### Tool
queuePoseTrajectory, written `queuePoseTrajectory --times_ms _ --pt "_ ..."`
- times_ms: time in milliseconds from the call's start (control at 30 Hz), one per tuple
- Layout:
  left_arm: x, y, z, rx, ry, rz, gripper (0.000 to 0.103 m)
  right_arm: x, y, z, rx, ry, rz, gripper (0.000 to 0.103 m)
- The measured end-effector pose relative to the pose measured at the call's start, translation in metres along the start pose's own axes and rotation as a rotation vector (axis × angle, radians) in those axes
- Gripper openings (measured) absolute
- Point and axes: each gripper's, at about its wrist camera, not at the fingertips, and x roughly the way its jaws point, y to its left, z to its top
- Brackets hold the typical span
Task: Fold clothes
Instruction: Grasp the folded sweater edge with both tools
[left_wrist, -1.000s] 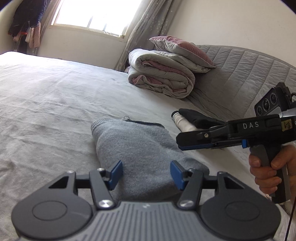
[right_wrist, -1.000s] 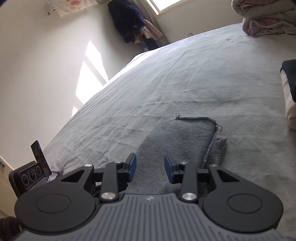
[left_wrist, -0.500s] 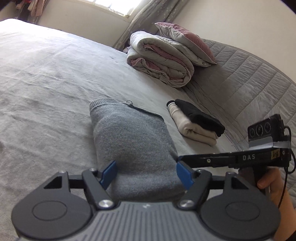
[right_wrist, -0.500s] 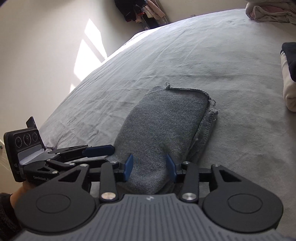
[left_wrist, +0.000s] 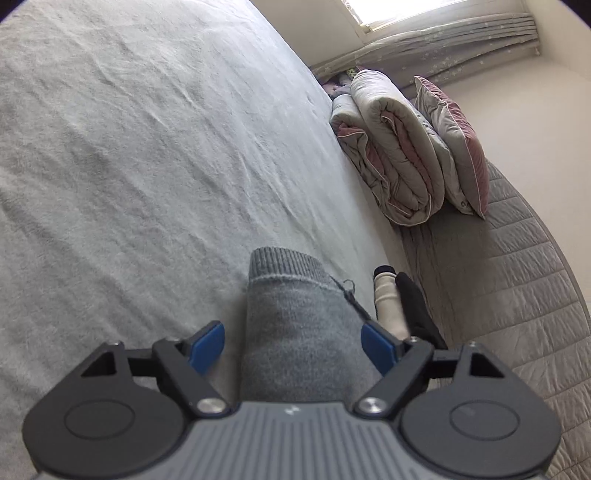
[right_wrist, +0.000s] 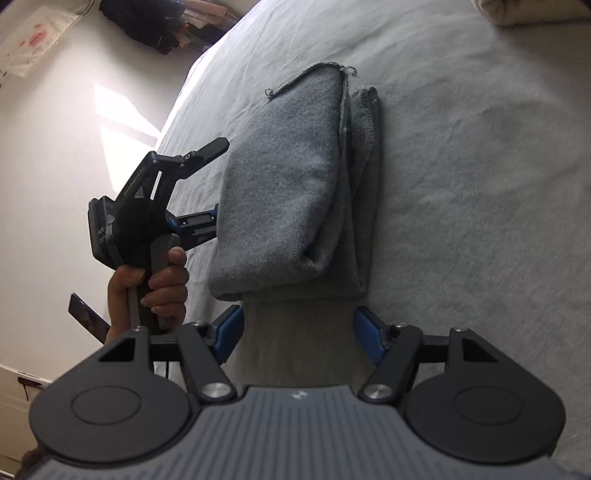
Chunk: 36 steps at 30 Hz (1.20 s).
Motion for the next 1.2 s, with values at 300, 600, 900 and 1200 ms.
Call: queuePoseTrajectory --times_ms 300,600,900,1200 --pt "0.042 -0.011 0.005 0.072 0.027 -0.021 0.05 0.01 -0.029 -0.024 0.275 -0.259 0.144 0.061" --pt "0.013 0.002 -0.014 -0.125 -0.072 -0.023 0.02 0.006 -0.017 -0.029 0.286 -0.366 0.084 0.028" --pt "-0.054 -0.009 -0.053 -0.27 -0.162 0.007 0.019 -0.028 -0.007 -0.026 0.258 -0.308 0.11 0.025" --pt "-0.147 -0.019 -0.13 -0.309 -0.227 0.035 0.018 -0.048 0.002 -0.041 0.217 -0.203 0.096 0.025"
